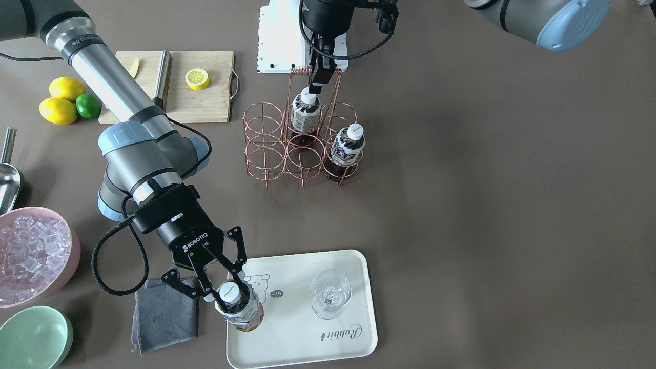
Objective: Take tea from basket to plate
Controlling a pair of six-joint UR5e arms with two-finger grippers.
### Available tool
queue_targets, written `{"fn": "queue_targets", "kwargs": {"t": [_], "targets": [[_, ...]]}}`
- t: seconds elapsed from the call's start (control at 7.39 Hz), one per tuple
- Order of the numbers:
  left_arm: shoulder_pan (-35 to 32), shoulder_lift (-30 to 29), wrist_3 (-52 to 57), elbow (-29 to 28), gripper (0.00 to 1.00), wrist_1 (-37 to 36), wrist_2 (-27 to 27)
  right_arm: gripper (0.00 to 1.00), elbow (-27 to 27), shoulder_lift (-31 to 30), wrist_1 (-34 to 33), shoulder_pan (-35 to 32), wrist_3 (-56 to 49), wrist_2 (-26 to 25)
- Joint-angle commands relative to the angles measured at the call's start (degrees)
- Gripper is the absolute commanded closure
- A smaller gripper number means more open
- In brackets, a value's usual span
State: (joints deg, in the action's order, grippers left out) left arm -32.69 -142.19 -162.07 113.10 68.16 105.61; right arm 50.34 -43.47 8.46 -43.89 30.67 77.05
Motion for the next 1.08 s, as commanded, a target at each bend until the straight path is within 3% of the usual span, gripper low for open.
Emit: {"fn": "queue_targets", "kwargs": {"t": [0.0,0.95], "targets": [[0.2,0.1,0.0,-0.1,1.00,0.0,-0.1,1.00,-0.1,0.5,0.3,2.2,0.0,-3.1],[0.2,0.1,-0.1,-0.2,1.00,0.0,-0.1,1.00,-2.3,0.3,3.7,4.5,0.0,-5.2]]}}
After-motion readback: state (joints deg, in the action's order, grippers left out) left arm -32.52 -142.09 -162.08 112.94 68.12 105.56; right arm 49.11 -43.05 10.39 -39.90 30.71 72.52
